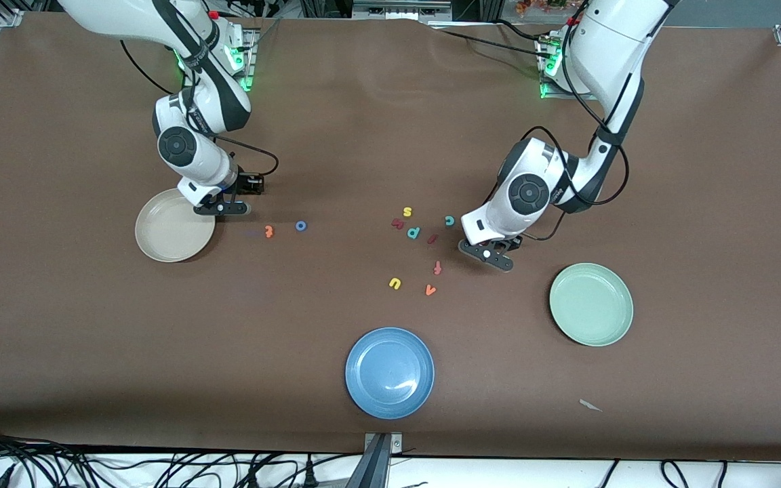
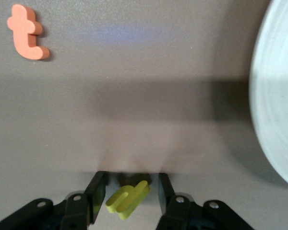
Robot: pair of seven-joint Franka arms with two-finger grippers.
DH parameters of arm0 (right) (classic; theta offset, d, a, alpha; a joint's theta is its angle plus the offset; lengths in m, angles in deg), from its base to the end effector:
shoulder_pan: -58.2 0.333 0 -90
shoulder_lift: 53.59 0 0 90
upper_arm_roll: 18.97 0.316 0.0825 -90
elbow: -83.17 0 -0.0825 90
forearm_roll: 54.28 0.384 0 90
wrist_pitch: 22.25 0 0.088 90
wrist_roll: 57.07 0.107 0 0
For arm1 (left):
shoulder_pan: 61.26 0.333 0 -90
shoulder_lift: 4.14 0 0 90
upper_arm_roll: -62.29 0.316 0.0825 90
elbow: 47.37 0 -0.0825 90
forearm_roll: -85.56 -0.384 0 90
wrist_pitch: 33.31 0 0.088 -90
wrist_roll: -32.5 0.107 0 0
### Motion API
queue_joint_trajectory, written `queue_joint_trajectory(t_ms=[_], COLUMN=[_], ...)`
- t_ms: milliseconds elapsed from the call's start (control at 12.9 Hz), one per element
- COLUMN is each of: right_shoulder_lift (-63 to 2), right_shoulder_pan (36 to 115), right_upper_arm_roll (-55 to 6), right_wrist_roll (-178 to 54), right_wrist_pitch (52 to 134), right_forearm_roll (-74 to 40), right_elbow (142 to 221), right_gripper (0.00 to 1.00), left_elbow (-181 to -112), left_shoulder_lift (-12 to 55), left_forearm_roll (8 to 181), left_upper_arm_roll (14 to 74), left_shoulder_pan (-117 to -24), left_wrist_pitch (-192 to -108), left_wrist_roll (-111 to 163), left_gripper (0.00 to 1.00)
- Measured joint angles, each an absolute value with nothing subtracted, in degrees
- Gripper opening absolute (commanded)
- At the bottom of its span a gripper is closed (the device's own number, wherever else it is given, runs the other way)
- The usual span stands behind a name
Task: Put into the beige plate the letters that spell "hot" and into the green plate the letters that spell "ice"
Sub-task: 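Grasp the yellow h with the right gripper while the left gripper grasps e, then drop the h on the beige plate while the left gripper drops e on green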
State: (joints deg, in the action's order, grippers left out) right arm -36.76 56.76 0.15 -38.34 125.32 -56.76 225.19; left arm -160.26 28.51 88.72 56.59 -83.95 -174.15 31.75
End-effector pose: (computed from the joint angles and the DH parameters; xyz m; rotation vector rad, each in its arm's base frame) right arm 0.4295 0.1477 0.1688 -3.1105 -0.0243 0.3023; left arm 0.5323 -0.2867 0.1724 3.0044 -0.6478 -0.1533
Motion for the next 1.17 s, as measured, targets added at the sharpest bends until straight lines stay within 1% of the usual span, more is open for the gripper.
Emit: queue_joint_trajectory(t_ms=[78, 156, 233, 311, 389, 467, 622, 700, 856, 934, 1167], right_shoulder_lift=[-36.87, -36.88, -36.97, -37.12, -37.12, -37.20, -37.21, -37.21, -37.22, -37.22, -37.23], right_shoulder_pan=[56.76, 56.76, 56.77, 56.76, 56.76, 56.75, 56.74, 56.74, 56.75, 56.75, 56.75], right_upper_arm_roll=[0.16, 0.16, 0.17, 0.17, 0.16, 0.05, -0.03, -0.03, -0.03, -0.03, -0.03], right_wrist_roll=[-38.34, -38.34, -38.34, -38.34, -38.34, -38.34, -38.34, -38.34, -38.23, -37.97, -37.76], right_wrist_pitch=[125.24, 125.19, 125.15, 125.00, 124.98, 124.84, 124.80, 124.78, 124.74, 124.74, 124.58], right_forearm_roll=[-56.76, -56.76, -56.76, -56.76, -56.76, -56.77, -56.77, -56.77, -56.77, -56.77, -56.77], right_elbow=[225.17, 225.17, 225.14, 225.14, 225.14, 225.14, 225.14, 225.14, 225.14, 225.13, 225.01], right_gripper=[0.34, 0.29, 0.26, 0.20, 0.19, 0.13, 0.06, 0.00, 0.00, 0.00, 0.00], left_elbow=[-160.28, -160.27, -160.27, -160.25, -160.23, -160.17, -159.64, -158.80, -155.32, -153.43, -149.92], left_shoulder_lift=[28.65, 28.57, 28.47, 28.42, 28.42, 28.39, 27.71, 26.82, 24.55, 23.74, 23.60], left_forearm_roll=[88.72, 88.72, 88.72, 88.71, 88.71, 88.71, 88.71, 88.71, 88.71, 88.71, 88.53], left_upper_arm_roll=[56.60, 56.71, 56.93, 56.96, 56.93, 56.92, 57.06, 57.37, 57.85, 57.93, 58.17], left_shoulder_pan=[-84.11, -84.13, -84.12, -84.11, -84.15, -84.15, -83.93, -83.48, -80.63, -78.48, -71.64], left_wrist_pitch=[-174.35, -174.43, -174.44, -174.45, -174.47, -174.47, -173.22, -170.50, -162.88, -160.53, -158.78], left_wrist_roll=[31.73, 31.73, 31.73, 31.74, 31.74, 31.75, 31.75, 31.75, 34.00, 36.53, 46.87], left_gripper=[0.15, 0.02, 0.00, 0.00, 0.00, 0.00, 0.00, 0.04, 0.04, 0.04, 0.04])
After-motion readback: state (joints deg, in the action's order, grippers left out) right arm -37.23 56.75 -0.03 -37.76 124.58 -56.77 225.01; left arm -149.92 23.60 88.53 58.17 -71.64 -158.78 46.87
